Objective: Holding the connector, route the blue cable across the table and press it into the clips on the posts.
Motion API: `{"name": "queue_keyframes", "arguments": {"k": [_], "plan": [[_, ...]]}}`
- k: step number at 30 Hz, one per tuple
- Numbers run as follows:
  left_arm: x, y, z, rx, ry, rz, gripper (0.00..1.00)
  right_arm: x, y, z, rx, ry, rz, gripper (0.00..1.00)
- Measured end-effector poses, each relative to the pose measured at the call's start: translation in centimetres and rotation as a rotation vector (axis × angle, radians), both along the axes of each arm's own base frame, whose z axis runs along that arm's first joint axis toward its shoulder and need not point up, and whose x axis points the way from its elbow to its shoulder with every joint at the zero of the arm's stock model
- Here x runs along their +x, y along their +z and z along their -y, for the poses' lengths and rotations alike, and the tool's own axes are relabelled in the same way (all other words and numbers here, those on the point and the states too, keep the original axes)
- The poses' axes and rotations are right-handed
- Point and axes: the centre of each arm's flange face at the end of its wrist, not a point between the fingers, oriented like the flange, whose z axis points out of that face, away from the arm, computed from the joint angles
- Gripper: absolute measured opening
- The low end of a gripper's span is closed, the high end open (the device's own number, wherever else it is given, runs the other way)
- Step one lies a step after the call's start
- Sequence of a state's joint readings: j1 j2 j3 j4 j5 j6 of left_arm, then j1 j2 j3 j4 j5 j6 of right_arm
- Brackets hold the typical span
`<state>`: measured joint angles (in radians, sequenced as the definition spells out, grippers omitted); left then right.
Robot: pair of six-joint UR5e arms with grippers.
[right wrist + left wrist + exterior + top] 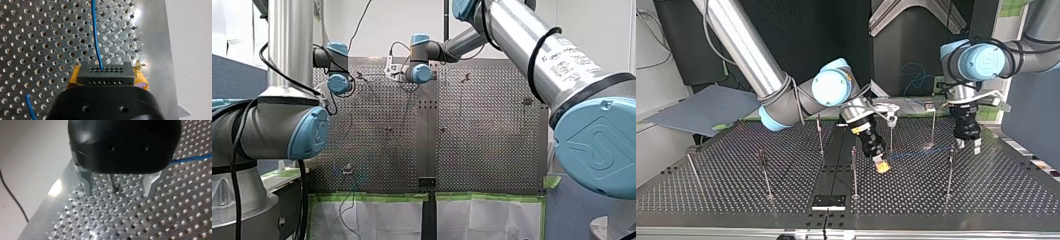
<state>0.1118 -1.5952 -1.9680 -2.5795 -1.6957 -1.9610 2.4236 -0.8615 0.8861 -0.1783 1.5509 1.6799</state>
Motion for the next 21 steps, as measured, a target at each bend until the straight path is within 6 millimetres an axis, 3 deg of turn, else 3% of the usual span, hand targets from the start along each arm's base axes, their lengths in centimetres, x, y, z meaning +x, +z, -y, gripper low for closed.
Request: {"name": "queue_keyframes", "arguments": {"k": [7, 21], "plan": [[-1.8, -0.1, 1.0, -0.002, -0.03, -0.045, 1.0, -0.1, -0.1, 0.1, 0.004, -0.006, -0.003, 0.0], [-6.1, 2.5, 2.6, 0.049, -0.055, -0.09, 1.0, -0.6, -0.3, 0.5, 0.013, -0.046, -0.013, 0.0]]}}
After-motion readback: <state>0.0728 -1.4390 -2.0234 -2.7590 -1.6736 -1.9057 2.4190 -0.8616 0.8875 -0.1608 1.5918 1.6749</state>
